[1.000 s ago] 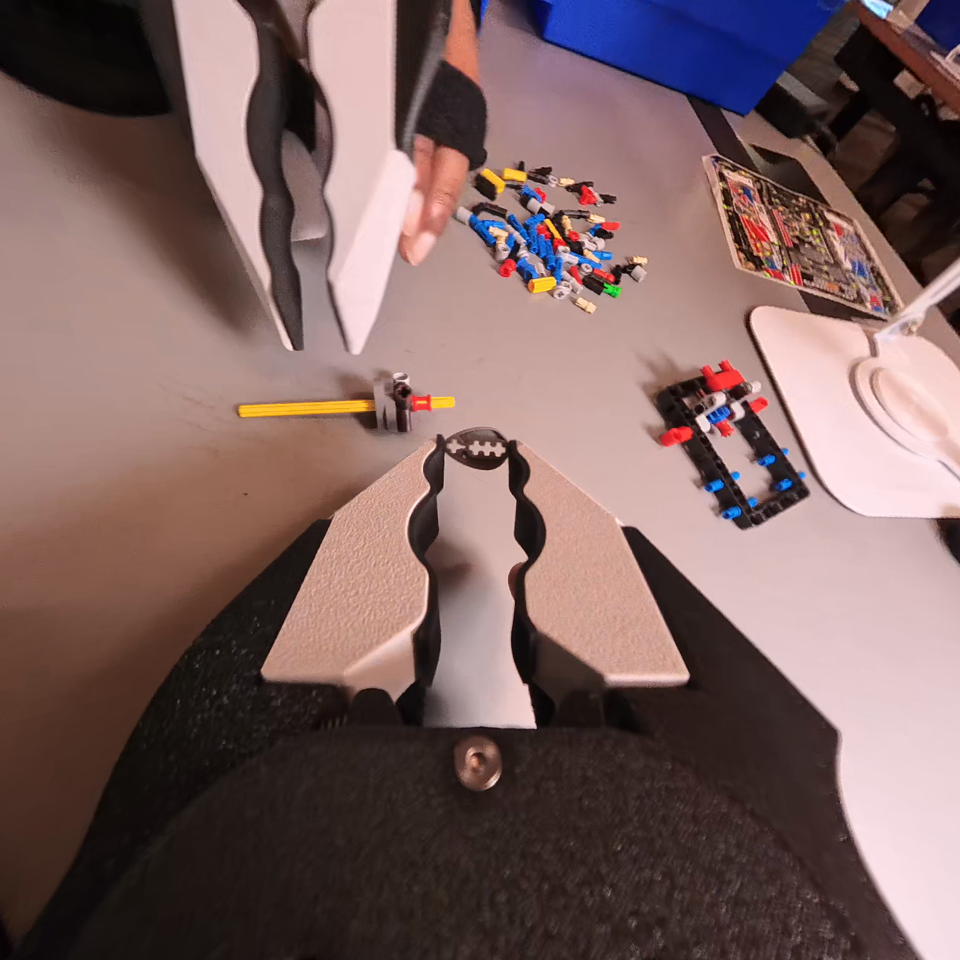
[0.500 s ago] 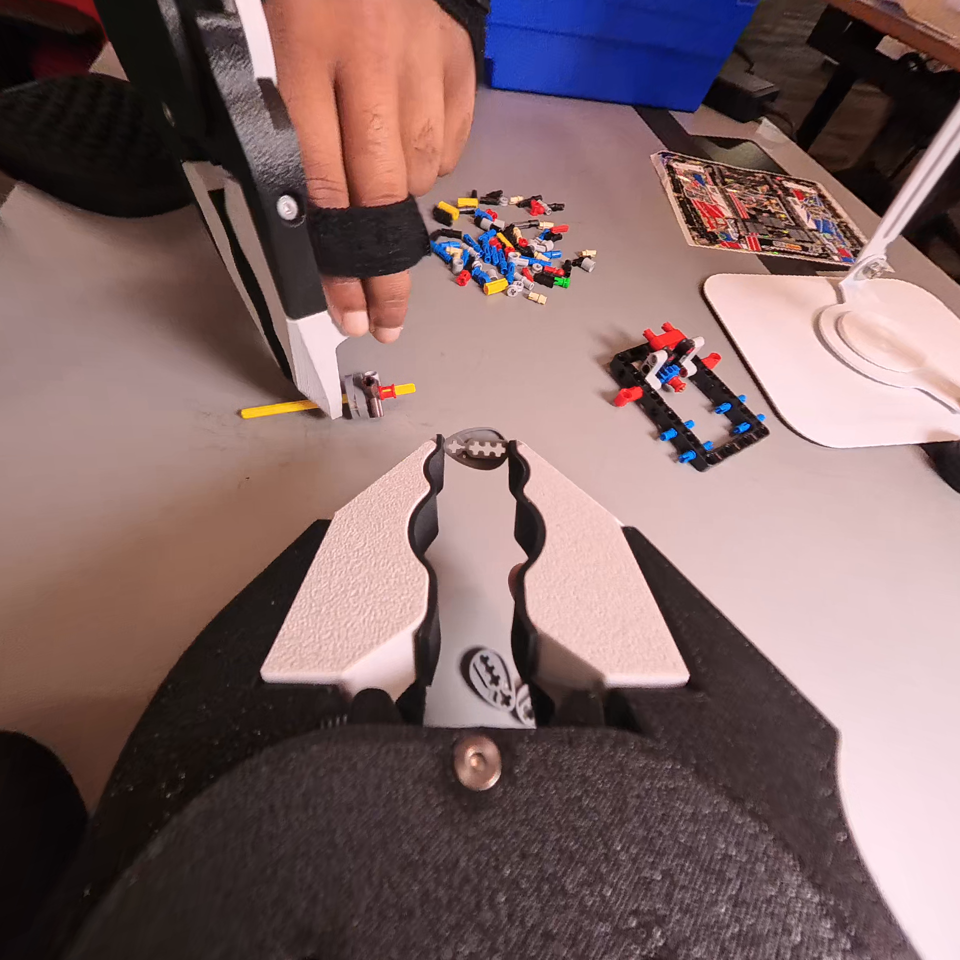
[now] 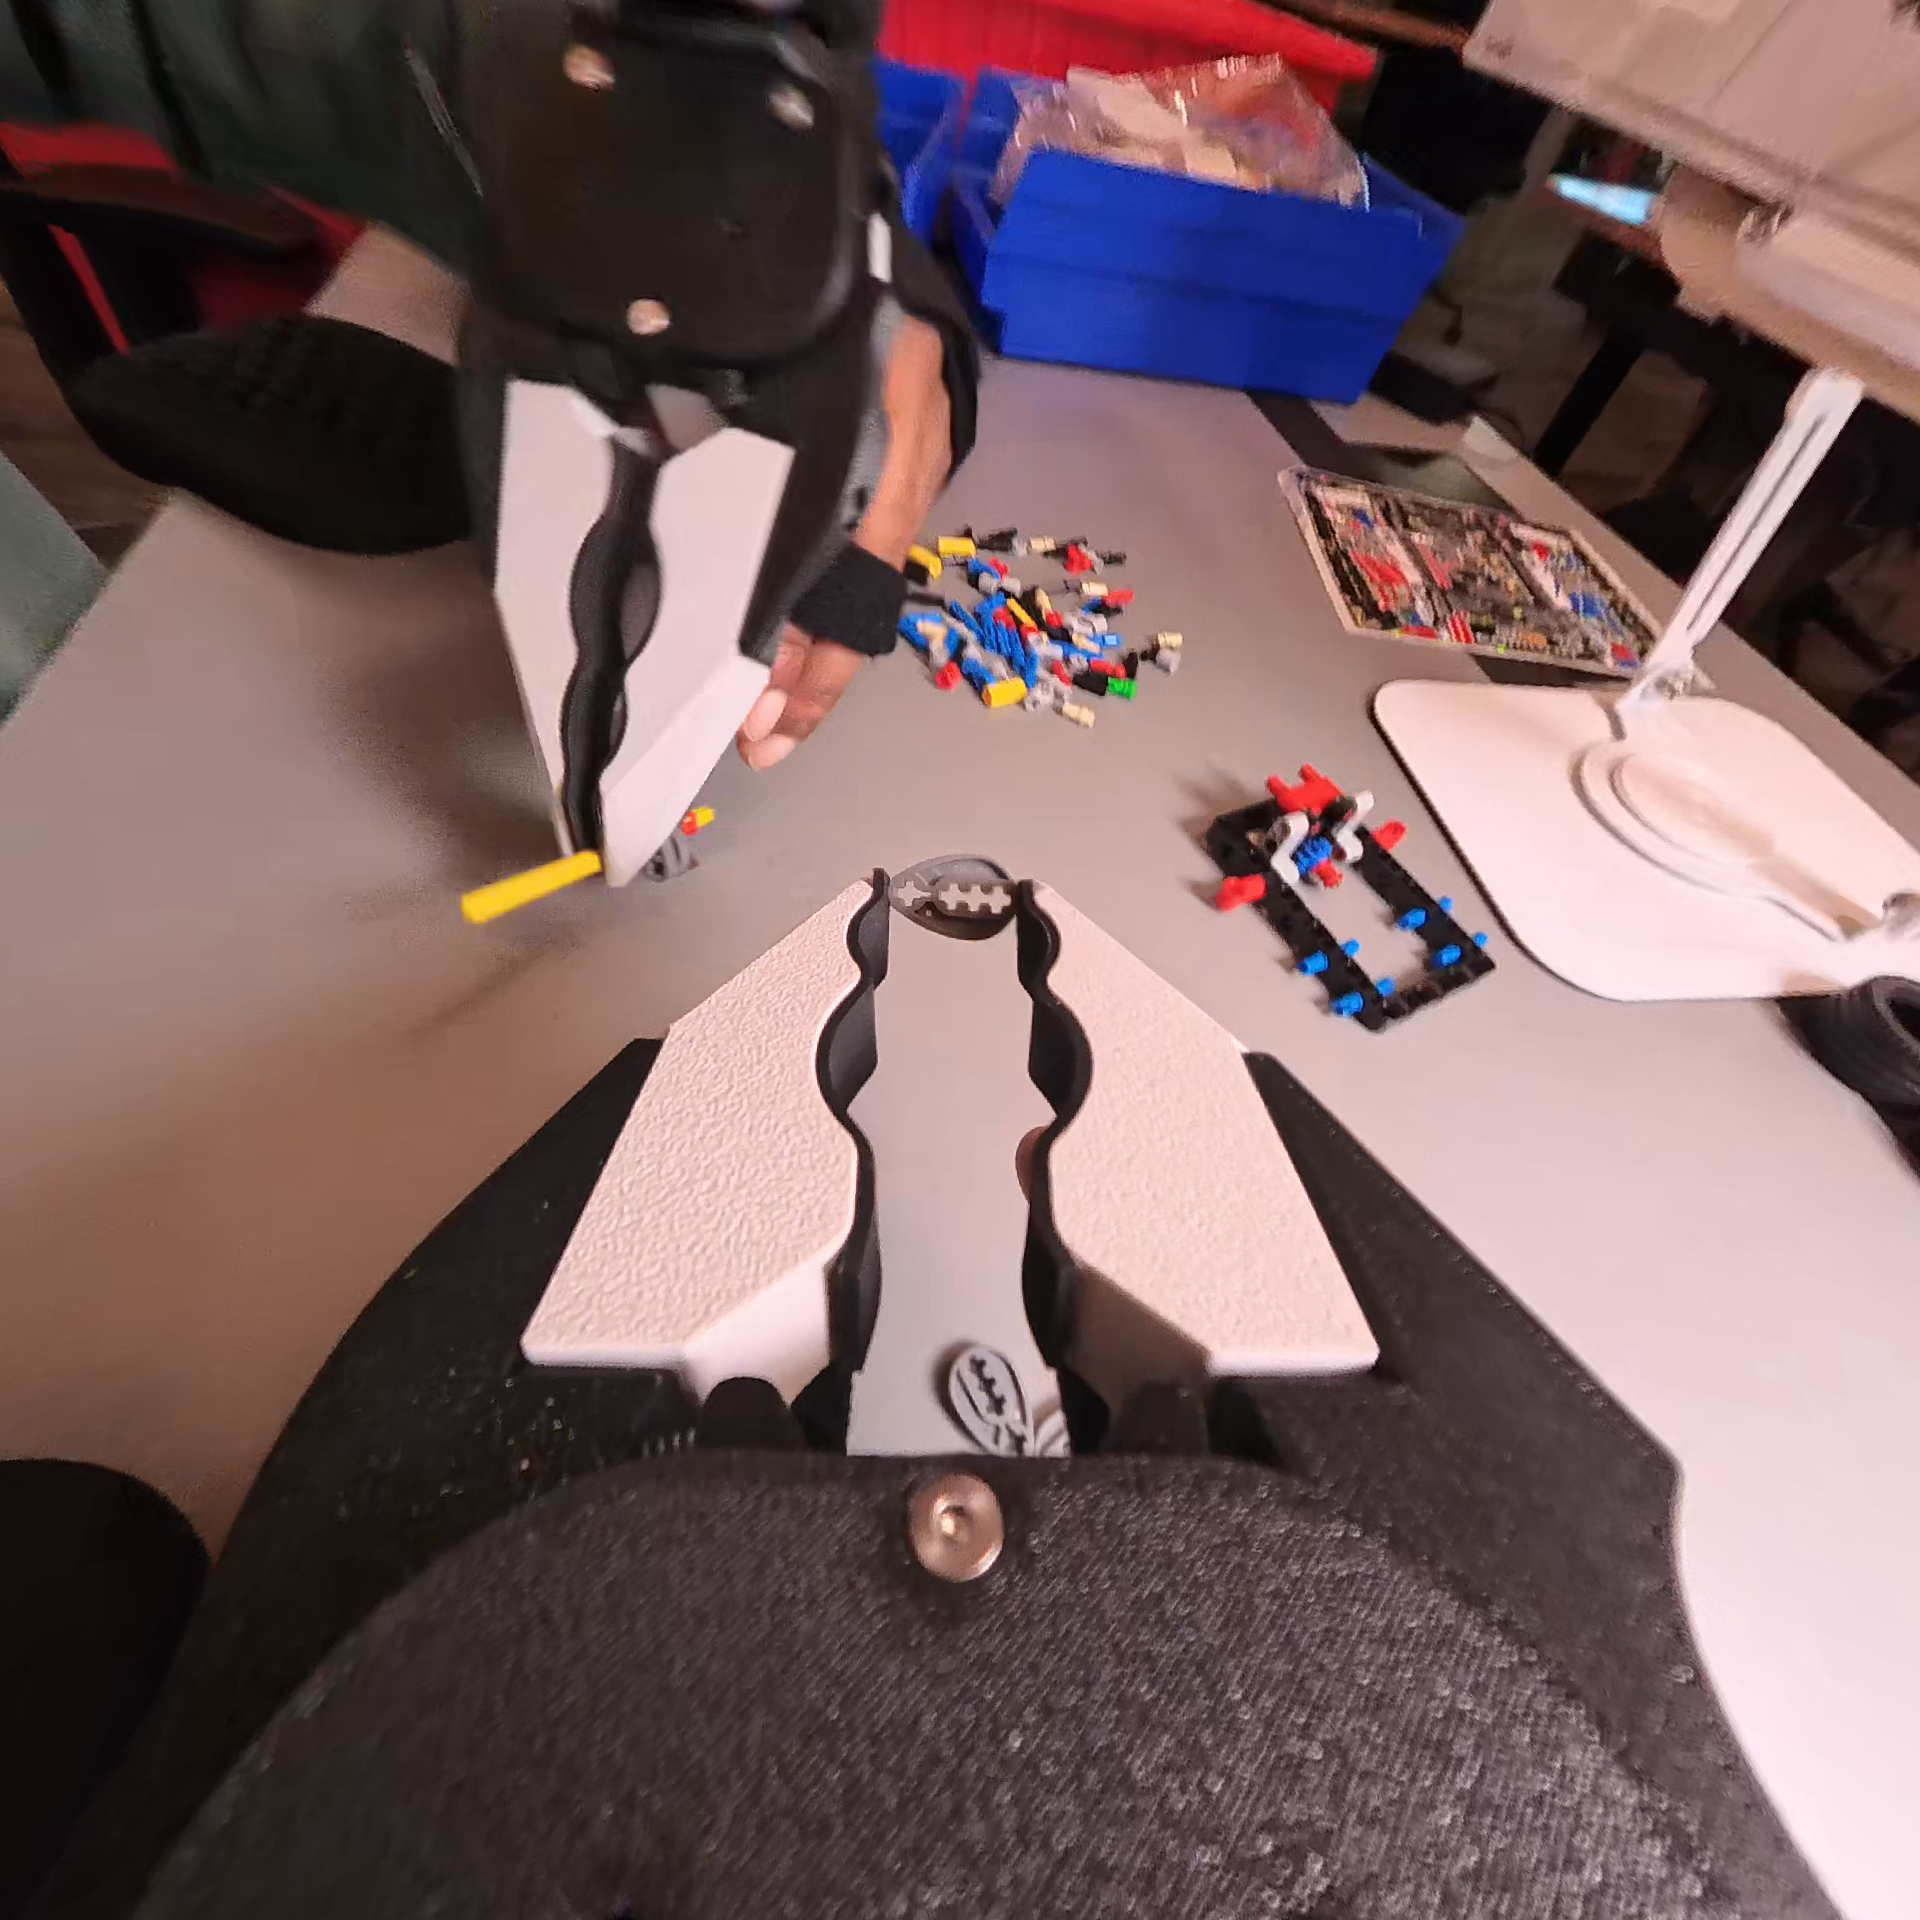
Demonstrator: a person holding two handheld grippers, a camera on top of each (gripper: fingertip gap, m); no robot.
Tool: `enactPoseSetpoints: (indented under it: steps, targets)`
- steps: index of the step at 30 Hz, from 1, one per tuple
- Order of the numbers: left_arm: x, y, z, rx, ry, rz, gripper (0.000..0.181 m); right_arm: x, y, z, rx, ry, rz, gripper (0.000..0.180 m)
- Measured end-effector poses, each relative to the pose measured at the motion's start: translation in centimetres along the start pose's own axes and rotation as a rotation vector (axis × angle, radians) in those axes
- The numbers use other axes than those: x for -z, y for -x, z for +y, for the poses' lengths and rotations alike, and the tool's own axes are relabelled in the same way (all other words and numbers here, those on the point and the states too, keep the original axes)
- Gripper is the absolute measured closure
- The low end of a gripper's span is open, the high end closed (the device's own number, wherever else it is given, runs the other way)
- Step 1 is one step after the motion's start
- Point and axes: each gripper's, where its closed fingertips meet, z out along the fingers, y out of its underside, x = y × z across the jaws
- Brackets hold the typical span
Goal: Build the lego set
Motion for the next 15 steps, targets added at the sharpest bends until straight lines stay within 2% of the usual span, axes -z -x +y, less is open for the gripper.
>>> enactPoseSetpoints:
  steps: [3,6,9,15]
  targets:
    - [2.6,-0.6,-3.3,0.172,-0.386,0.019,0.179,0.8,1.6,-2.3,0.041,-0.101,-0.069,0.157]
    - [4.5,-2.2,-4.6,0.212,-0.603,0.074,0.178,1.2,4.2,-4.1,0.126,-0.145,-0.155,0.157]
    - [5.4,-3.5,-4.9,0.242,-0.709,0.18,0.179,1.1,6.9,-5.7,0.187,-0.164,-0.242,0.157]
    - [5.0,-3.7,-3.7,0.254,-0.671,0.26,0.179,-0.3,9.1,-7.0,0.279,-0.082,-0.303,0.157]
